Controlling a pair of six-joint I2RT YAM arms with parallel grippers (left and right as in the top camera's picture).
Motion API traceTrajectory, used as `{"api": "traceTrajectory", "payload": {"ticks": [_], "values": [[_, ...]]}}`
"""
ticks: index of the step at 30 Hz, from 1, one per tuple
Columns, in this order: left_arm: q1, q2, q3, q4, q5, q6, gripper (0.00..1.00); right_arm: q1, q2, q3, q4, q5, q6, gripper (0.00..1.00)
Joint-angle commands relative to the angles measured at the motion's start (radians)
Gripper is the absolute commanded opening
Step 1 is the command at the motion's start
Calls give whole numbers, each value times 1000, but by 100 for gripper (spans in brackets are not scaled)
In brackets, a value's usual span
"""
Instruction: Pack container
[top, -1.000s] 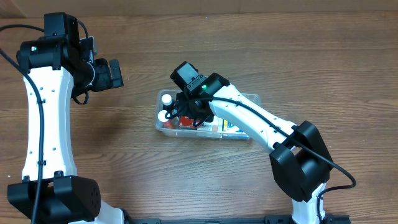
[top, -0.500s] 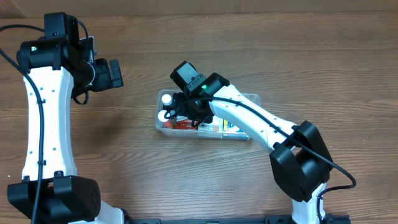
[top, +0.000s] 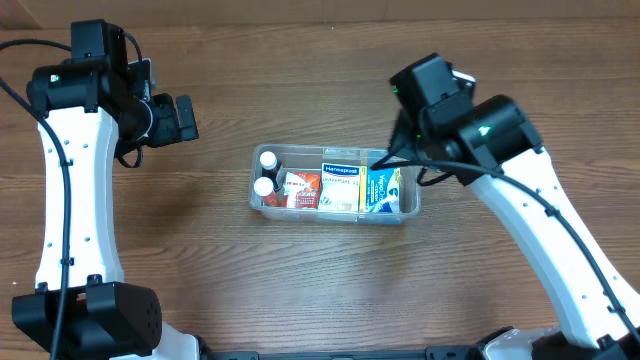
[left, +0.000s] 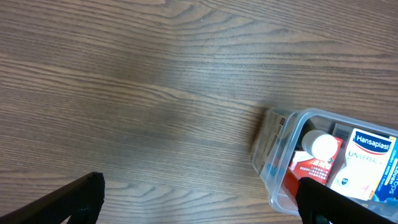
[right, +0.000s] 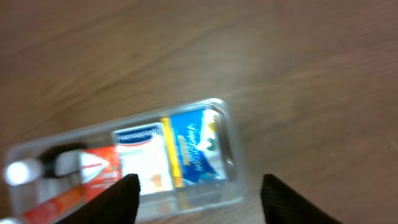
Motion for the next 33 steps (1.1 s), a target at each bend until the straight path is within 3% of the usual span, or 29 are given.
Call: {"api": "traceTrajectory", "payload": {"ticks": [1,6,9,12,22,26,33], "values": [[-2,3,4,1,3,8,100,-23,57,-129,14,-37,10,31],[-2,3,4,-3,3,8,100,-47,64,-391,254,-140,-77,25],[-2,3,4,-5,3,8,100,-47,66,-456,357,-156,-138,19],[-2,3,4,-5,3,8,100,-47,68,-458,417,-156,-160,4],[-2,3,4,-5,3,8,100,-47,220,-458,533,-125,-190,4],[-2,3,4,-4,3,8,100,-47,220,-458,626,-99,-268,4],[-2,3,4,-5,3,8,100,-47,220,-458,720,-5,-268,6]]}}
